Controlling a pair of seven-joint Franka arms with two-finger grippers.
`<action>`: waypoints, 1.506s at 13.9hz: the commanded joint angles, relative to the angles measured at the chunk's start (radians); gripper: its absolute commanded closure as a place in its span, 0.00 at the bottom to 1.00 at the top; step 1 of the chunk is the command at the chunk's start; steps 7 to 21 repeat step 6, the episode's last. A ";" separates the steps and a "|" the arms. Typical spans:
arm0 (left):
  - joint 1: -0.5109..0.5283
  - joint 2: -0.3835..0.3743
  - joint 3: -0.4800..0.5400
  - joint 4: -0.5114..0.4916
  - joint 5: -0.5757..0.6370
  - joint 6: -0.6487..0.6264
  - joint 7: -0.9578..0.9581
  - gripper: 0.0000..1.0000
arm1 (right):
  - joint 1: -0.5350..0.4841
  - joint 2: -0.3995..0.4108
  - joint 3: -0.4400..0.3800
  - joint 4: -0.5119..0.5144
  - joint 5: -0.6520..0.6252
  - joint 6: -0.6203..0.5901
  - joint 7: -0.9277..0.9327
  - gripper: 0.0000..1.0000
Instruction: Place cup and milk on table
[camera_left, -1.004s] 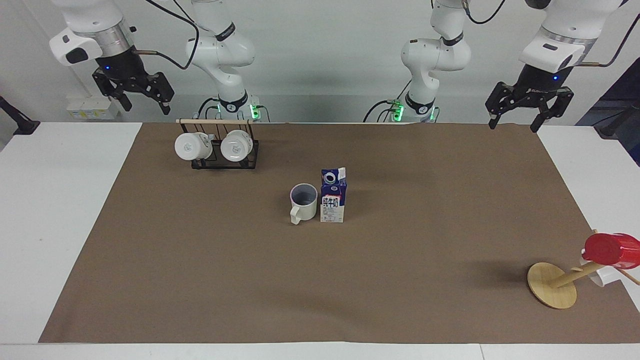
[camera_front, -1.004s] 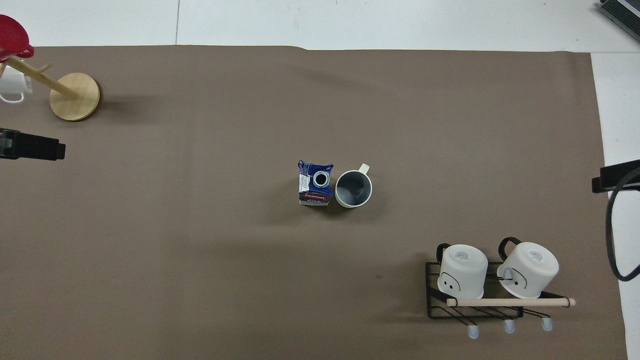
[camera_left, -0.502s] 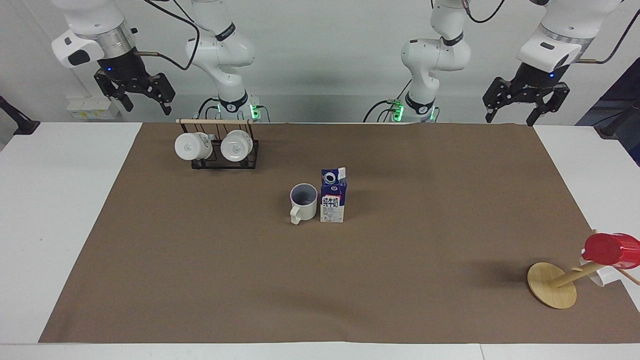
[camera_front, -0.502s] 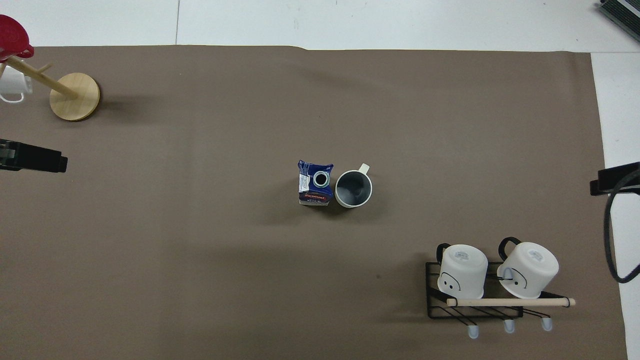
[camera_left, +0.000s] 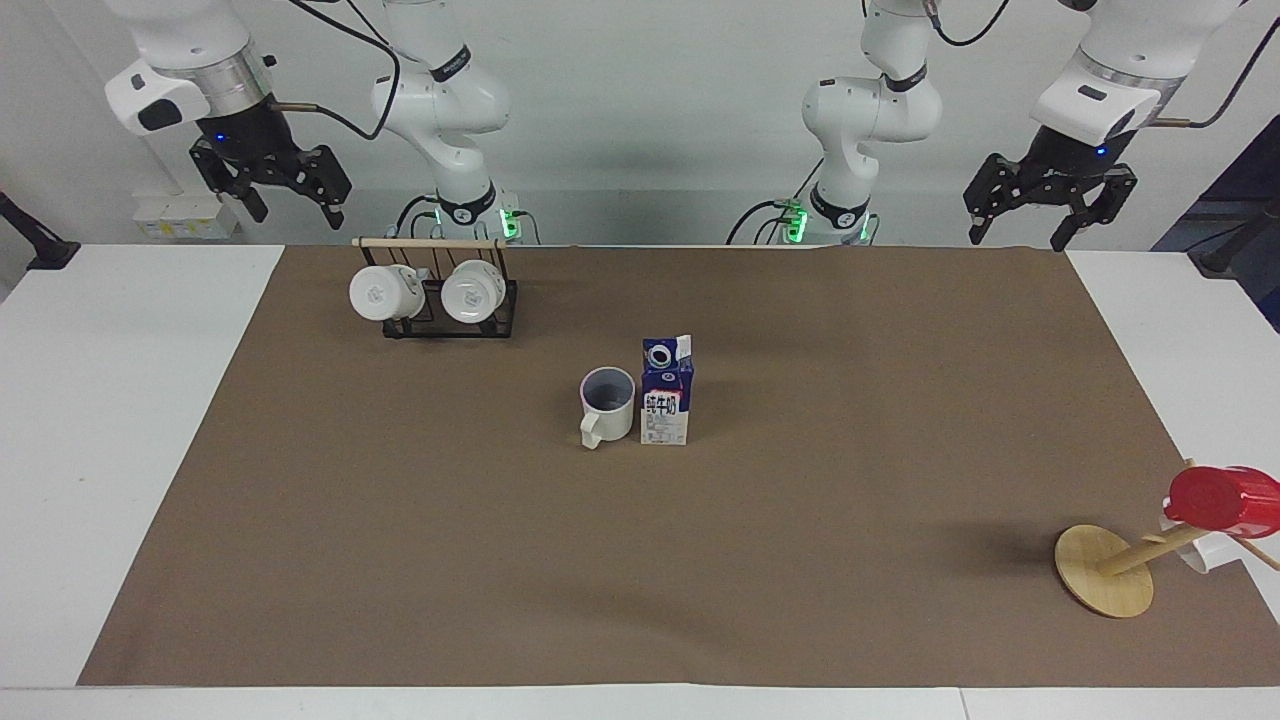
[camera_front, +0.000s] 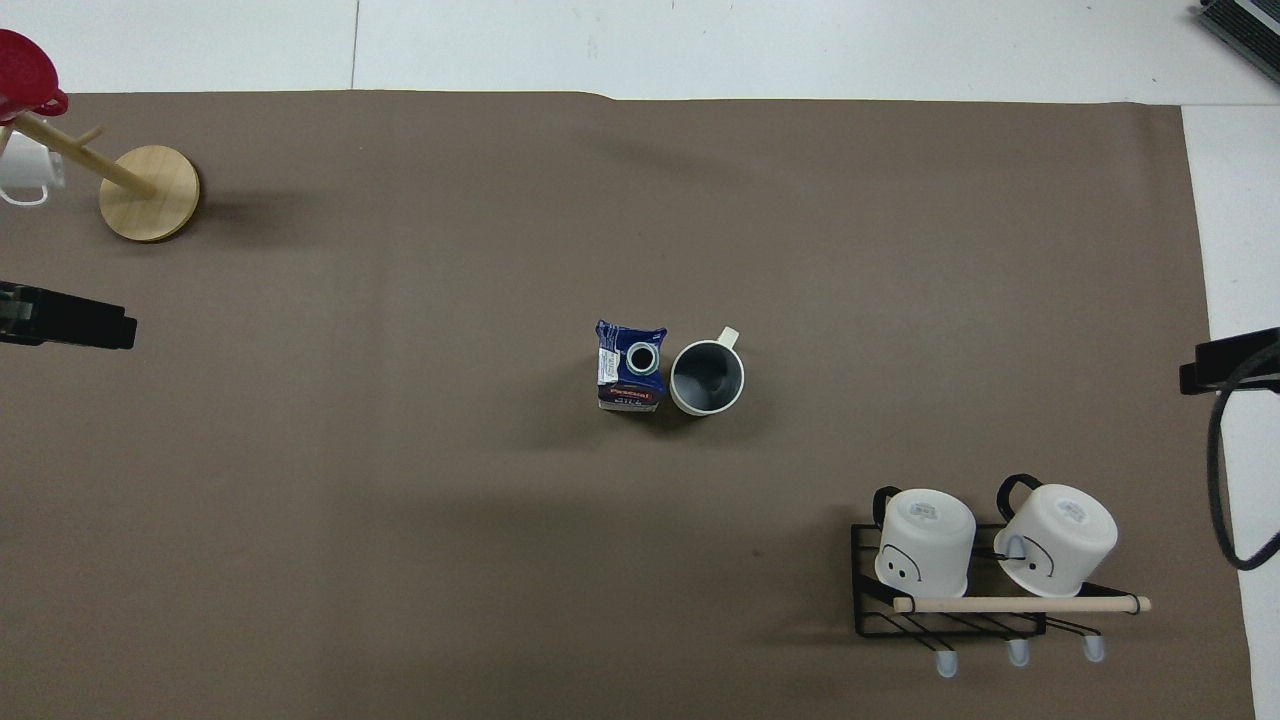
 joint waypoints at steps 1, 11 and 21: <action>0.010 -0.005 -0.007 0.008 0.008 -0.021 0.003 0.00 | -0.009 -0.027 0.005 -0.036 -0.004 0.015 0.016 0.00; 0.009 -0.008 -0.007 0.005 0.008 -0.032 0.003 0.00 | -0.008 -0.029 0.007 -0.040 -0.004 0.017 0.017 0.00; 0.009 -0.008 -0.007 0.005 0.008 -0.032 0.003 0.00 | -0.008 -0.029 0.007 -0.040 -0.004 0.017 0.017 0.00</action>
